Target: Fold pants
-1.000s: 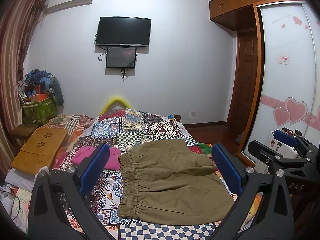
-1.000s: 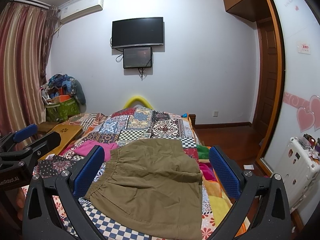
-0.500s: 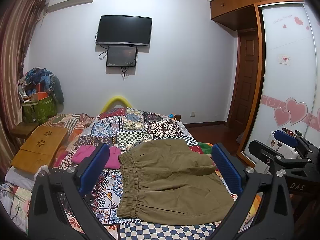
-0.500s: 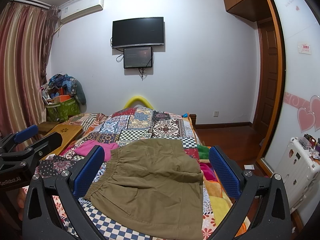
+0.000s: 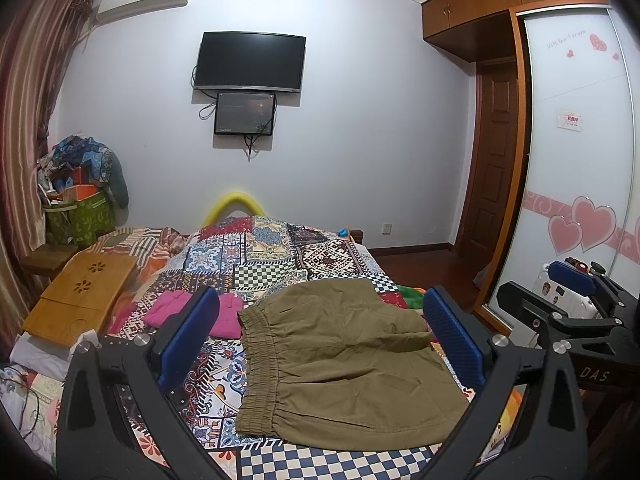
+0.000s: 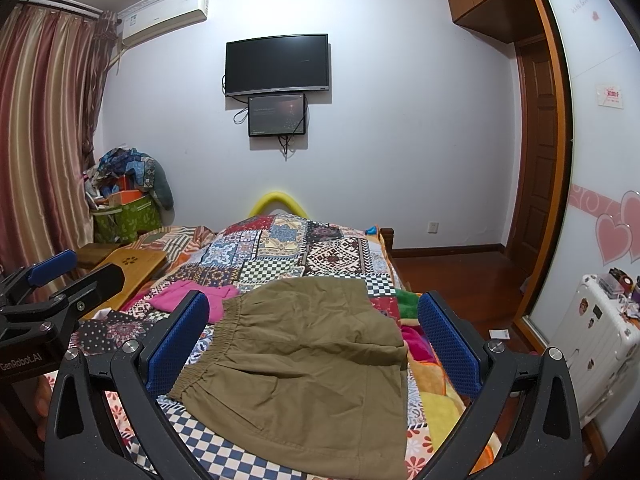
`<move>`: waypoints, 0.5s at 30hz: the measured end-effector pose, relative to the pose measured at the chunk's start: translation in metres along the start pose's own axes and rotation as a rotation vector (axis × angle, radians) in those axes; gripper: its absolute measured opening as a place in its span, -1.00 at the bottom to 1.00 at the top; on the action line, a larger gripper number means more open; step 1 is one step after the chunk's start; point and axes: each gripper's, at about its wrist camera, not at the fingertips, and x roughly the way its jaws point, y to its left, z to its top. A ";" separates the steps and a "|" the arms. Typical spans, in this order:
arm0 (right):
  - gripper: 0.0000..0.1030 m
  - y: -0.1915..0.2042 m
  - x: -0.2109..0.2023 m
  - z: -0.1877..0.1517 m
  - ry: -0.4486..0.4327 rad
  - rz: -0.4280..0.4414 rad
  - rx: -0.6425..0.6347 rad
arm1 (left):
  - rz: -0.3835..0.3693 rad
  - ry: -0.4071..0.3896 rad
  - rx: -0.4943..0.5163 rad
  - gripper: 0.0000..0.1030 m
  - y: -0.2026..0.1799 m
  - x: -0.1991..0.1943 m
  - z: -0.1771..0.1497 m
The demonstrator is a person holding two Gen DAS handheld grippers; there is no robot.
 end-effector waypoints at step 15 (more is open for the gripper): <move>1.00 0.003 0.000 -0.001 0.005 -0.002 0.004 | 0.003 0.006 0.000 1.00 0.001 0.002 -0.001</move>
